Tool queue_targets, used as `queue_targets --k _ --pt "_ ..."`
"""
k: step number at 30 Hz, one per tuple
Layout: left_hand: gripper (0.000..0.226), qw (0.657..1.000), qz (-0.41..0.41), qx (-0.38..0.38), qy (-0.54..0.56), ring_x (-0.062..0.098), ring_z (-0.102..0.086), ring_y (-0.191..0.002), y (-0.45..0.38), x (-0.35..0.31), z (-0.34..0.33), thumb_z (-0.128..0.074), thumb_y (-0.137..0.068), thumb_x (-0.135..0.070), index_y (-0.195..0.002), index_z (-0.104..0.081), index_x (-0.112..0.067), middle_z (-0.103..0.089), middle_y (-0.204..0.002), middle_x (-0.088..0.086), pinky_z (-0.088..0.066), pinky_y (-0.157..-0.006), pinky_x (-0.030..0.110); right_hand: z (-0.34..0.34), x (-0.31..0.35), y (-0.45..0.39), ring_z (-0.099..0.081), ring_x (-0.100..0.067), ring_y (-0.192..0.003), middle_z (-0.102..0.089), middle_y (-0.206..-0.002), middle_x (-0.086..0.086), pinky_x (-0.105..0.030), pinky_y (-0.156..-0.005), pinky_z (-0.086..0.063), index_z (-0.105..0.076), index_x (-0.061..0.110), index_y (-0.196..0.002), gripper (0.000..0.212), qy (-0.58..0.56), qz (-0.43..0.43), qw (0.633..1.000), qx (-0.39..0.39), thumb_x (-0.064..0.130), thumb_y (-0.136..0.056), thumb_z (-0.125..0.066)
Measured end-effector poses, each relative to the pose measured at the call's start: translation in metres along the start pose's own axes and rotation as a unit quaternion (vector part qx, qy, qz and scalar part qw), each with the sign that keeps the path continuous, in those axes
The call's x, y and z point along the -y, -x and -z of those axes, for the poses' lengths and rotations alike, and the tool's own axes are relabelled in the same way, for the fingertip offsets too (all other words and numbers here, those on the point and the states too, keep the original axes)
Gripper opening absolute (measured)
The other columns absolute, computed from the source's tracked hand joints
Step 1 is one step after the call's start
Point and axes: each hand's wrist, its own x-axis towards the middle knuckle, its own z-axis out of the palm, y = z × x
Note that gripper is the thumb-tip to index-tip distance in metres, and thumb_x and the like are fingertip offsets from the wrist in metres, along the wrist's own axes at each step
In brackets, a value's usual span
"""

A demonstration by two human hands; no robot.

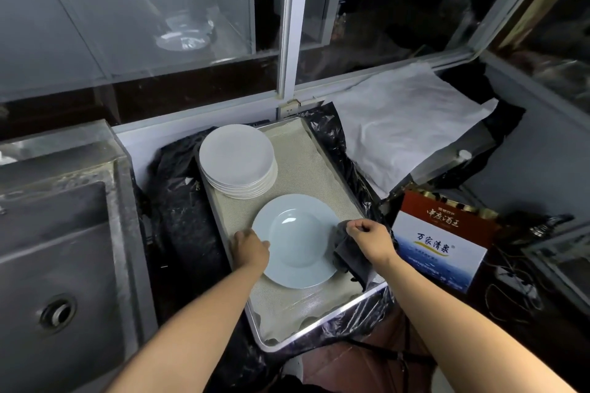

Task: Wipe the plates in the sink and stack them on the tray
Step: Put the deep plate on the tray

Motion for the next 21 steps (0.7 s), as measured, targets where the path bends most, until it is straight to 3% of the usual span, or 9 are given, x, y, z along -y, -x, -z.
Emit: queue_targets --k 5,8,12,16,18,21 --pt "0.070 1.000 -0.021 -0.001 0.008 0.035 -0.033 -0.138 0.015 -0.003 0.012 -0.061 -0.098 -0.038 -0.156 -0.029 -0.013 -0.034 -0.149 0.014 -0.040 -0.111 0.045 -0.006 0.022 0.008 -0.061 -0.007 -0.083 -0.070 -0.089 0.008 -0.021 -0.073 -0.045 -0.072 0.022 -0.091 0.017 -0.045 0.010 0.999 -0.004 0.010 -0.087 -0.062" --pt "0.060 0.997 -0.058 -0.021 0.045 0.031 -0.034 -0.137 0.025 -0.005 0.025 -0.060 -0.100 -0.037 -0.153 -0.039 -0.017 -0.038 -0.147 0.008 -0.040 -0.111 0.042 -0.019 0.039 0.013 -0.063 -0.011 -0.092 -0.069 -0.100 0.007 -0.021 -0.079 -0.047 -0.069 0.023 -0.106 0.028 -0.033 0.045 0.998 0.038 0.008 -0.085 -0.060" --pt "0.045 0.982 -0.137 -0.003 0.132 0.022 -0.049 -0.128 0.034 -0.005 0.056 -0.059 -0.101 -0.030 -0.145 -0.053 -0.020 -0.050 -0.138 0.002 -0.045 -0.107 0.035 -0.052 0.059 0.027 -0.063 -0.019 -0.093 -0.063 -0.098 0.008 -0.030 -0.089 -0.048 -0.053 0.032 -0.128 0.054 0.058 0.094 0.988 0.112 0.010 -0.079 -0.061" --pt "0.061 0.958 -0.244 0.066 0.131 0.006 -0.046 -0.132 0.045 0.009 0.106 -0.067 -0.095 -0.024 -0.152 -0.046 -0.028 -0.046 -0.145 -0.010 -0.036 -0.114 0.024 -0.096 0.089 0.049 -0.056 -0.014 -0.096 -0.060 -0.105 0.007 -0.020 -0.080 -0.039 -0.051 0.024 -0.126 0.047 0.194 0.168 0.945 0.203 0.010 -0.082 -0.059" --pt "0.058 0.954 -0.265 0.057 0.128 0.004 -0.052 -0.125 0.052 0.025 0.127 -0.073 -0.091 -0.017 -0.145 -0.055 -0.024 -0.054 -0.138 -0.010 -0.038 -0.105 0.012 -0.119 0.104 0.064 -0.056 -0.015 -0.095 -0.062 -0.103 0.004 -0.016 -0.073 -0.039 -0.055 0.021 -0.122 0.043 0.215 0.197 0.927 0.236 0.010 -0.080 -0.059" --pt "0.040 0.960 -0.238 0.008 0.150 0.006 -0.063 -0.106 0.060 0.058 0.156 -0.076 -0.090 -0.015 -0.128 -0.067 -0.021 -0.067 -0.117 -0.009 -0.041 -0.085 0.001 -0.157 0.119 0.087 -0.059 -0.017 -0.091 -0.067 -0.101 0.000 -0.021 -0.075 -0.041 -0.059 0.020 -0.116 0.036 0.234 0.238 0.901 0.275 0.012 -0.081 -0.059"
